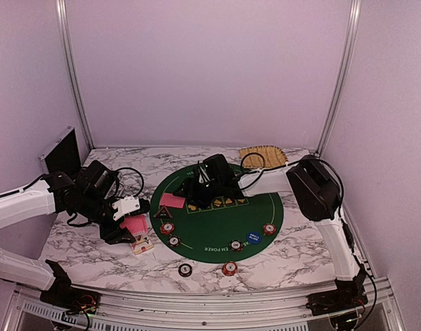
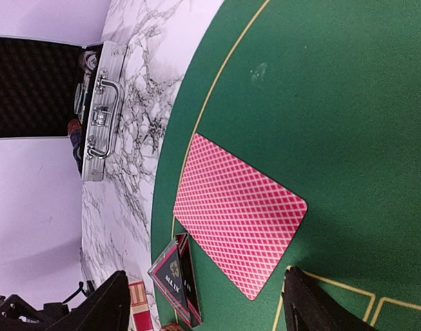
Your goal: Distribute texas hold em gaming equipment
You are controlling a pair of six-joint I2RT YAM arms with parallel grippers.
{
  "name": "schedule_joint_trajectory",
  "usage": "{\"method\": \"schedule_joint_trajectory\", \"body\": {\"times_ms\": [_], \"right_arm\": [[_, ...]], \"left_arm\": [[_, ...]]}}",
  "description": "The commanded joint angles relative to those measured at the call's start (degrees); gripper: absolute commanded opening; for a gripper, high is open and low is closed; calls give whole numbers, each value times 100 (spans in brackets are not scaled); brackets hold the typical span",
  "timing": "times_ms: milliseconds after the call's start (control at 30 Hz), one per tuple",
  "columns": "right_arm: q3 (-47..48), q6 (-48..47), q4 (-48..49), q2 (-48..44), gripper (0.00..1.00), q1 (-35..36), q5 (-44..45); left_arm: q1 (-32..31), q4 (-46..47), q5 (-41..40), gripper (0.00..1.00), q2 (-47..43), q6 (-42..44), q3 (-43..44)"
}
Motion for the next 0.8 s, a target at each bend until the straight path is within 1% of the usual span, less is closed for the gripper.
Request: {"method": "schedule_joint_trajectory", "body": {"times_ms": [0, 167, 267, 400, 567, 767], "right_arm": [[-57, -245, -484, -375, 80, 4, 228], [-183, -353, -733, -546, 90, 1, 346], [-350, -393, -782, -720, 91, -1, 476], [-748, -316, -477, -1098, 91, 15, 359], [-1359, 122, 512, -1626, 94, 213, -235], [-1818, 724, 1513, -1812, 94, 582, -1010]], "left_arm": [[35, -138, 126, 9, 32, 37, 54], [35, -147, 118, 9, 23, 40, 53], [35, -143, 118, 9, 19, 41, 52], [35, -144, 108, 8, 6, 42, 71], [37, -149, 106, 8, 4, 41, 92], [44, -145, 140, 8, 50, 33, 168]]}}
